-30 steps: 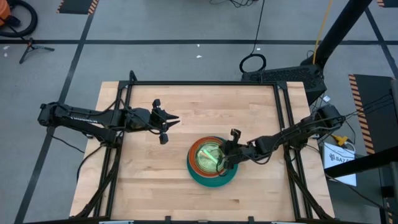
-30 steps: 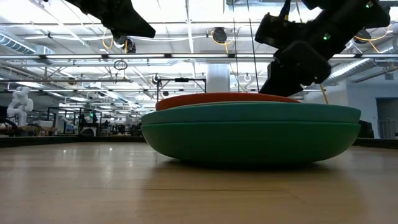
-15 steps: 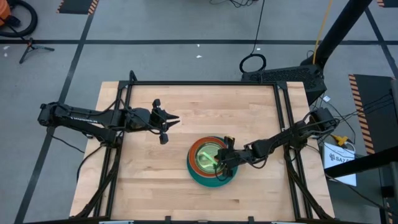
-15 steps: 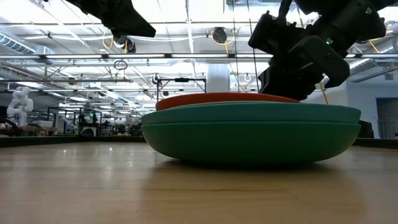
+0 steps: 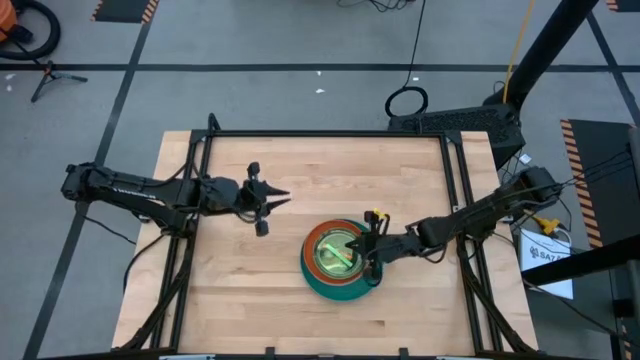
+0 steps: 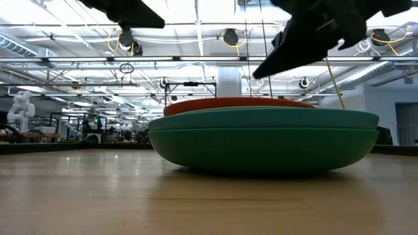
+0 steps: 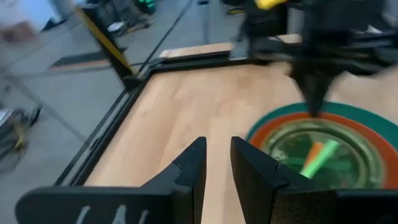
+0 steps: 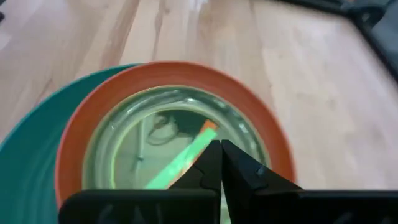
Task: Stack plastic plates
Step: Return to Home Position
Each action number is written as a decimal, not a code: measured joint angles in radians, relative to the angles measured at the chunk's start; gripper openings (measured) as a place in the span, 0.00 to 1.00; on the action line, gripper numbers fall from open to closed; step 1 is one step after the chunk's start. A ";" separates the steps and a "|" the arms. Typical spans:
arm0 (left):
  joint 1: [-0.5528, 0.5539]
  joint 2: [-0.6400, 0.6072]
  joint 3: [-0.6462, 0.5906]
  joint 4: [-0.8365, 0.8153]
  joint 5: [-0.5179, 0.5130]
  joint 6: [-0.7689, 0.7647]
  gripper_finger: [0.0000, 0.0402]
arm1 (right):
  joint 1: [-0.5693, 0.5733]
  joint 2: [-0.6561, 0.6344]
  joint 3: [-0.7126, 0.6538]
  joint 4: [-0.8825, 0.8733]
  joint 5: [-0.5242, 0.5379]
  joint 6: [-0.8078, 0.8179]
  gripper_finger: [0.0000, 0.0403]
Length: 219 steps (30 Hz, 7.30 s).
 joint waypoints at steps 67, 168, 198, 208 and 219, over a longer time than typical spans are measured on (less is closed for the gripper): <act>-0.159 -1.024 -0.750 0.143 -0.159 -0.143 0.20 | -0.114 -1.447 -0.768 0.011 -0.113 -0.199 0.00; -0.158 -1.016 -0.750 0.136 -0.173 -0.142 0.20 | -0.114 -1.437 -0.770 -0.031 -0.107 -0.224 0.03; -0.158 -1.016 -0.749 0.137 -0.173 -0.143 0.20 | -0.114 -1.437 -0.770 -0.031 -0.107 -0.224 0.03; -0.158 -1.015 -0.750 0.137 -0.173 -0.143 0.20 | -0.114 -1.437 -0.770 -0.031 -0.107 -0.224 0.03; -0.158 -1.016 -0.750 0.136 -0.173 -0.143 0.20 | -0.114 -1.437 -0.770 -0.031 -0.107 -0.224 0.03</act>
